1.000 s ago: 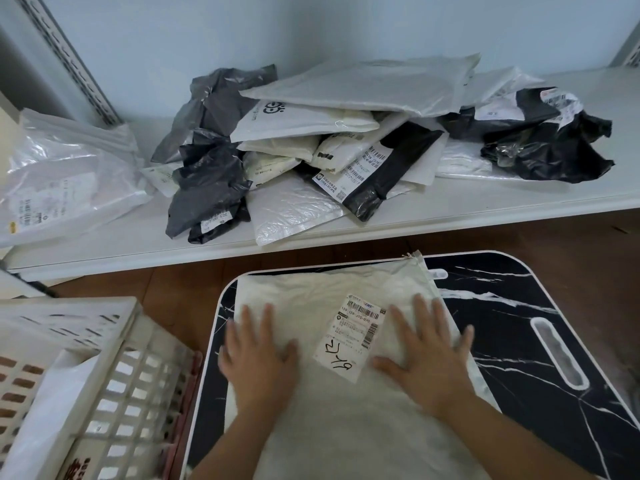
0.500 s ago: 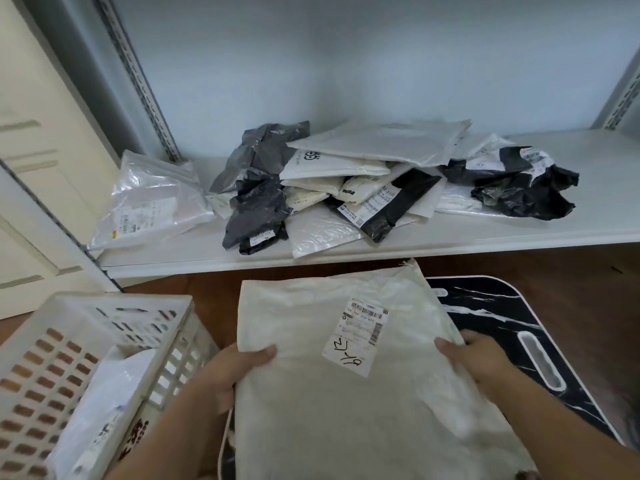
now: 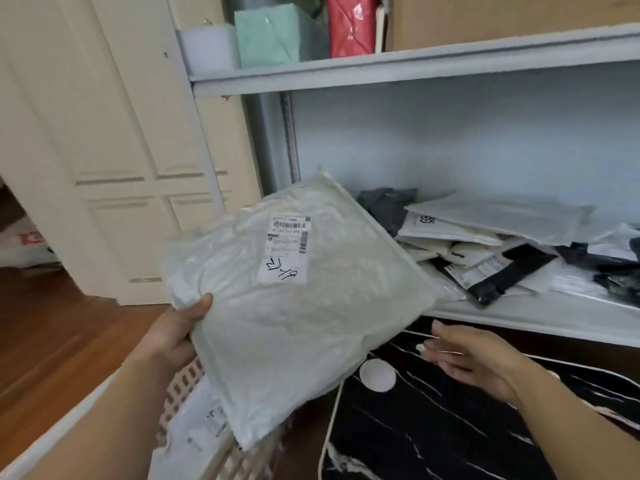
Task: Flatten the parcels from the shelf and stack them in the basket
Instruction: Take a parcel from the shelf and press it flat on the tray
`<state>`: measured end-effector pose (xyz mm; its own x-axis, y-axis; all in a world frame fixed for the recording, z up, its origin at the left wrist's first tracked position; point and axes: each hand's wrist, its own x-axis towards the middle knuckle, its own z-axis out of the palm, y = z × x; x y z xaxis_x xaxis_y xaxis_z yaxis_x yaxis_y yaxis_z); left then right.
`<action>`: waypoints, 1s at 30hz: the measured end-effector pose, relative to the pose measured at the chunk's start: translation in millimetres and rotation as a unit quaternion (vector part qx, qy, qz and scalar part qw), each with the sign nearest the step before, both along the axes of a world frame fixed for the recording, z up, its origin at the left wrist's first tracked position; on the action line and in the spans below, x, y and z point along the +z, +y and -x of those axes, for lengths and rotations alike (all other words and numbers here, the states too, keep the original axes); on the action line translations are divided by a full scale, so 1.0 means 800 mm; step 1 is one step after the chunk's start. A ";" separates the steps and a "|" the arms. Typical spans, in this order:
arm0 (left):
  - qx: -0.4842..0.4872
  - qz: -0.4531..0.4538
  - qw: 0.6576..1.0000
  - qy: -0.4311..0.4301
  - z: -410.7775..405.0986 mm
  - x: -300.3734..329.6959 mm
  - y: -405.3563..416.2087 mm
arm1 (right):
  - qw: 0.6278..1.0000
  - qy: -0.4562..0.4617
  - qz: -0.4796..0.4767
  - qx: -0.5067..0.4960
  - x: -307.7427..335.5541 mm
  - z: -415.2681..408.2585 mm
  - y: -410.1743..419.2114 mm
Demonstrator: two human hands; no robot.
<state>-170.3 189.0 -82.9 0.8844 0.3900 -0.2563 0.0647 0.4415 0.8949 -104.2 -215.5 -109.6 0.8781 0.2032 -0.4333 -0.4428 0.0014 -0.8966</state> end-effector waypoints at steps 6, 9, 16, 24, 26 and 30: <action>0.094 0.069 0.993 0.008 0.035 -0.029 0.045 | 0.982 0.026 -0.184 0.014 0.009 -0.007 0.176; 0.138 0.108 0.984 0.040 0.039 -0.051 0.064 | 0.984 0.026 -0.173 -0.035 -0.007 -0.017 0.247; 0.218 0.106 0.956 0.165 0.064 -0.150 0.140 | 0.993 0.031 -0.115 -0.020 -0.066 -0.048 0.310; 0.172 0.091 0.959 0.204 0.020 -0.255 0.136 | 0.988 0.129 0.032 0.079 -0.155 -0.052 0.326; 0.214 0.105 0.934 0.266 0.022 -0.283 0.143 | 0.984 0.127 0.075 0.099 -0.164 -0.054 0.327; 0.264 0.129 0.896 0.332 0.038 -0.325 0.151 | 0.972 0.067 0.180 0.133 -0.183 -0.057 0.359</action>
<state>-200.7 309.4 -342.7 0.2138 0.5606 -0.8000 0.2663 0.7545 0.5999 -58.8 72.0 -255.8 0.7464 0.2295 -0.6246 -0.4968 -0.4323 -0.7525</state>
